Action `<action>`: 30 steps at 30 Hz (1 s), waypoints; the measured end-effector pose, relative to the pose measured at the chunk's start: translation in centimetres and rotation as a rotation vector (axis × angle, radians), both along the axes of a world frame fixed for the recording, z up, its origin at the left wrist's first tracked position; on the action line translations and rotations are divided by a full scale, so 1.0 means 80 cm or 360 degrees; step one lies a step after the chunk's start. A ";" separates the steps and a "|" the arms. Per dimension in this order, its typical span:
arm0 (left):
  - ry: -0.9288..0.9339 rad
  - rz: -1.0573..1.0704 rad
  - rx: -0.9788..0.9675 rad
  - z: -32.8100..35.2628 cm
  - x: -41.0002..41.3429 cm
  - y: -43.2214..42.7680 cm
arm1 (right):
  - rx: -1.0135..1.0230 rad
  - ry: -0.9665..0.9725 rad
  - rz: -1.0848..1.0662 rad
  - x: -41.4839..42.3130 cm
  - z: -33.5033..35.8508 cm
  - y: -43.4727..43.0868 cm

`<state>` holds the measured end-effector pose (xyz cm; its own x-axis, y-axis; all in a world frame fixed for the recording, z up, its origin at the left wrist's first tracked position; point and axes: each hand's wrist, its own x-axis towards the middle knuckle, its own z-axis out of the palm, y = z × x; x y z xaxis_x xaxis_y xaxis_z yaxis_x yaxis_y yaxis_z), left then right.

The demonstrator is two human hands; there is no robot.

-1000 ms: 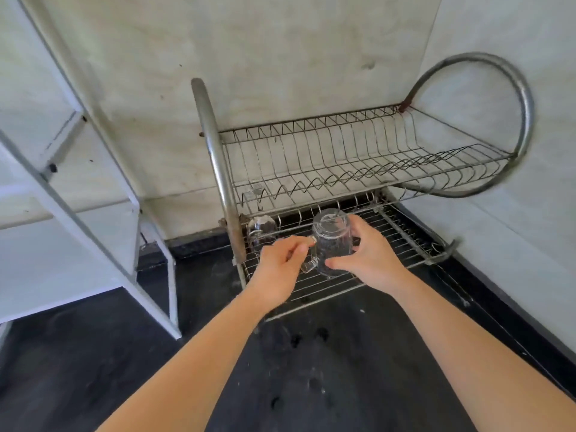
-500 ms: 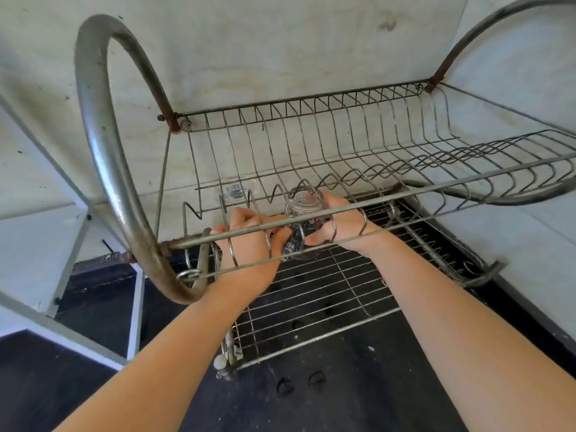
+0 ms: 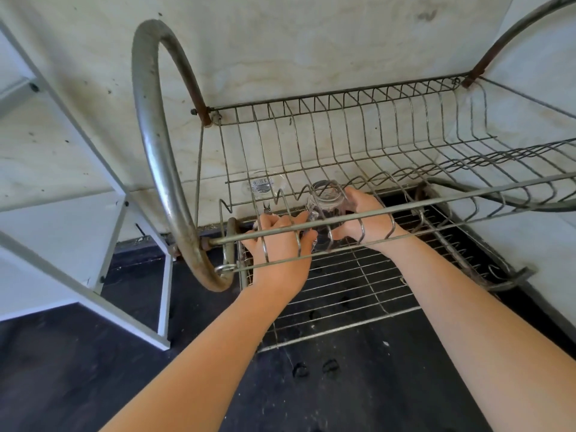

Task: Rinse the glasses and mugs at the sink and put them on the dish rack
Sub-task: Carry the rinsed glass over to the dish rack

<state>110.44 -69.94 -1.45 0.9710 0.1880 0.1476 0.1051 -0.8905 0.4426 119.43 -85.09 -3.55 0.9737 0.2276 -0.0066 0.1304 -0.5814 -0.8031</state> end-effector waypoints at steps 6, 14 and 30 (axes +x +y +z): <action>0.0141 -0.0092 -0.0070 0.010 -0.054 -0.008 | 0.0326 0.0120 -0.0492 -0.107 0.035 0.009; 0.0098 -0.0082 -0.0387 0.032 -0.207 0.063 | -0.0100 0.0167 -0.0180 -0.270 0.071 0.070; 0.0209 0.1061 -0.0233 0.073 -0.780 0.436 | -0.0377 0.0191 0.1151 -0.721 0.098 0.510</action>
